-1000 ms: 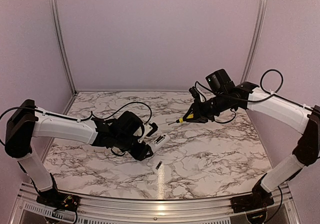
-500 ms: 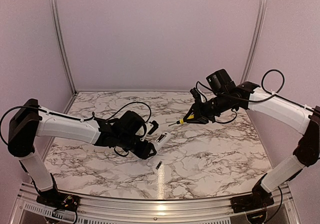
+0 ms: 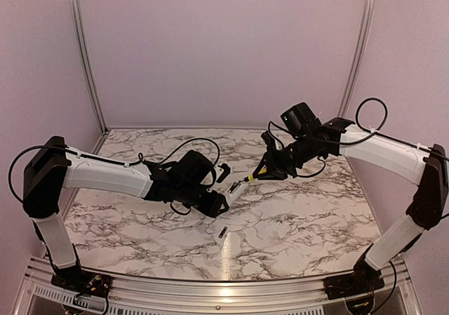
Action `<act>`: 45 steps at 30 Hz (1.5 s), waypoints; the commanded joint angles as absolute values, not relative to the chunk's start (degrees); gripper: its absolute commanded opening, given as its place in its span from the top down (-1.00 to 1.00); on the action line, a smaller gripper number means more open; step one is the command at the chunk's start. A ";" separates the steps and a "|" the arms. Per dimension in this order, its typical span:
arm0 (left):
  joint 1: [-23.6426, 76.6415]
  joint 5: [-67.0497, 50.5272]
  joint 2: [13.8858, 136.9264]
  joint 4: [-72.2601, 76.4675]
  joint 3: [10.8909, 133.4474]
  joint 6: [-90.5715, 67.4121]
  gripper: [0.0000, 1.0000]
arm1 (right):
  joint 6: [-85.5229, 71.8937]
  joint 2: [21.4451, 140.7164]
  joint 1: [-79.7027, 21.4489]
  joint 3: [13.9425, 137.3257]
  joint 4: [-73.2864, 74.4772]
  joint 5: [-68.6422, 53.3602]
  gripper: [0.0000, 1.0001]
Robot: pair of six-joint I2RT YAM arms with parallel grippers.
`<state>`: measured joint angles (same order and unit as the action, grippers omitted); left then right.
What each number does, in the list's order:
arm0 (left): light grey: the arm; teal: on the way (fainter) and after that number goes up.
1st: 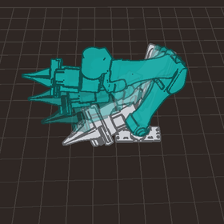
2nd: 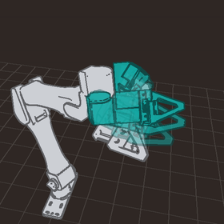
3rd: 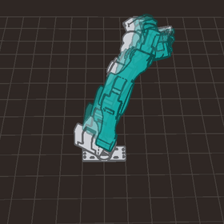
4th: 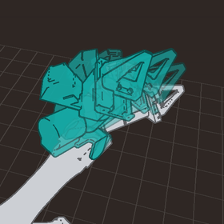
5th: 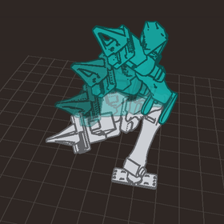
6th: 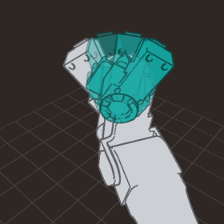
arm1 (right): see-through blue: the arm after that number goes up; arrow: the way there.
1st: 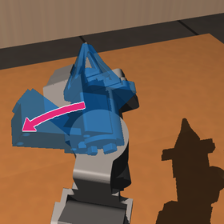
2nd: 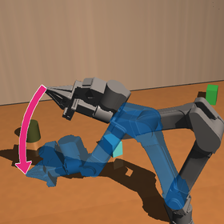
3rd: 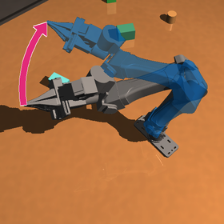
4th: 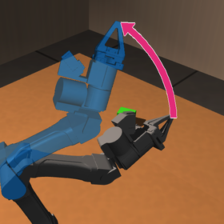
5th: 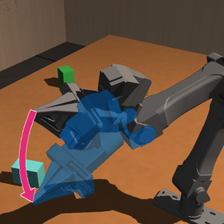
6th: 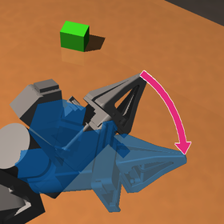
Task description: Unload the batteries from the remote control
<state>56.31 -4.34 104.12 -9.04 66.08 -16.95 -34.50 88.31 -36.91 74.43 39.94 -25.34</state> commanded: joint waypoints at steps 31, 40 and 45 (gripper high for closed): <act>57.74 1.14 105.62 -10.59 71.43 -14.08 1.00 | -34.52 91.64 -37.44 79.27 43.59 -19.67 1.00; 57.83 1.95 105.21 -10.52 71.39 -13.38 1.00 | -34.42 92.11 -37.44 79.01 43.61 -20.08 1.00; 57.96 3.02 104.85 -10.55 71.43 -12.12 1.00 | -34.37 92.34 -37.44 78.45 42.80 -20.72 1.00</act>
